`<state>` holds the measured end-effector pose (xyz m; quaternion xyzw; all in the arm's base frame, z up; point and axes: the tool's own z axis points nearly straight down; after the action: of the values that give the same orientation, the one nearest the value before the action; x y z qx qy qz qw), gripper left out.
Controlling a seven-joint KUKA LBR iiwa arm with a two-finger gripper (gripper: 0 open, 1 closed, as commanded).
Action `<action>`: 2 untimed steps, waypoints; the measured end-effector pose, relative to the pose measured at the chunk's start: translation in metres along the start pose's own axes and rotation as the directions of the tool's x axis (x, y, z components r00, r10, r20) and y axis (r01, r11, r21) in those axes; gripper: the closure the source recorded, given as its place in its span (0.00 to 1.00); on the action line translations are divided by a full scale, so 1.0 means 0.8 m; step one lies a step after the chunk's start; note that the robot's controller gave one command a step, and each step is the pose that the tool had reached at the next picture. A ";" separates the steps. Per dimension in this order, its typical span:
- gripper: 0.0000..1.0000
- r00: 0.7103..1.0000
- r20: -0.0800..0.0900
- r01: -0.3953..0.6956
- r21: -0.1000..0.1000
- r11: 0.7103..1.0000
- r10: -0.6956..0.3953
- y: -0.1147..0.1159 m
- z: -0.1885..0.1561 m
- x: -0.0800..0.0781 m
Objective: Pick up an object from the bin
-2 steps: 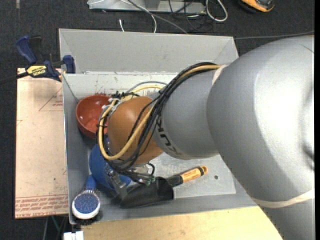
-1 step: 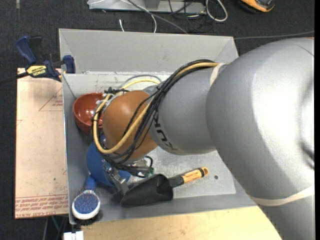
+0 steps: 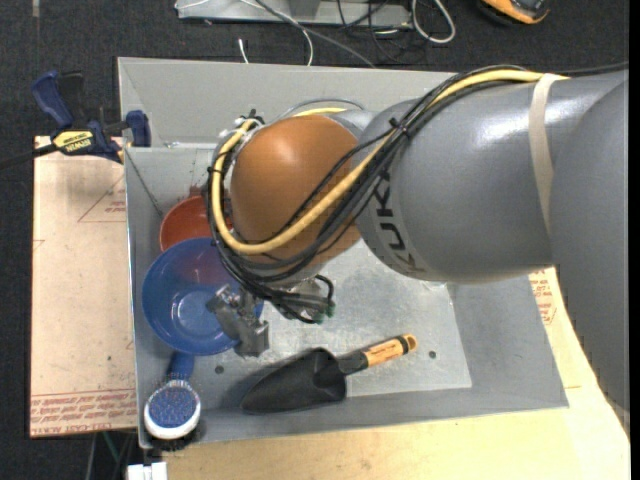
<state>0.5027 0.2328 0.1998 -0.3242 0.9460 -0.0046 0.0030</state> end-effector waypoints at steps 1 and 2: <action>1.00 1.000 0.000 -0.001 0.000 1.000 0.001 0.000 0.000 0.000; 1.00 0.982 0.004 -0.191 0.000 0.982 0.191 -0.054 0.000 -0.034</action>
Offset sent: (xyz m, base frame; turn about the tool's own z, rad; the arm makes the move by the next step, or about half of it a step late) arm 0.0495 -0.0185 0.0011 0.2013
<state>0.5512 0.2153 0.2006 -0.2318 0.9727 -0.0036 0.0054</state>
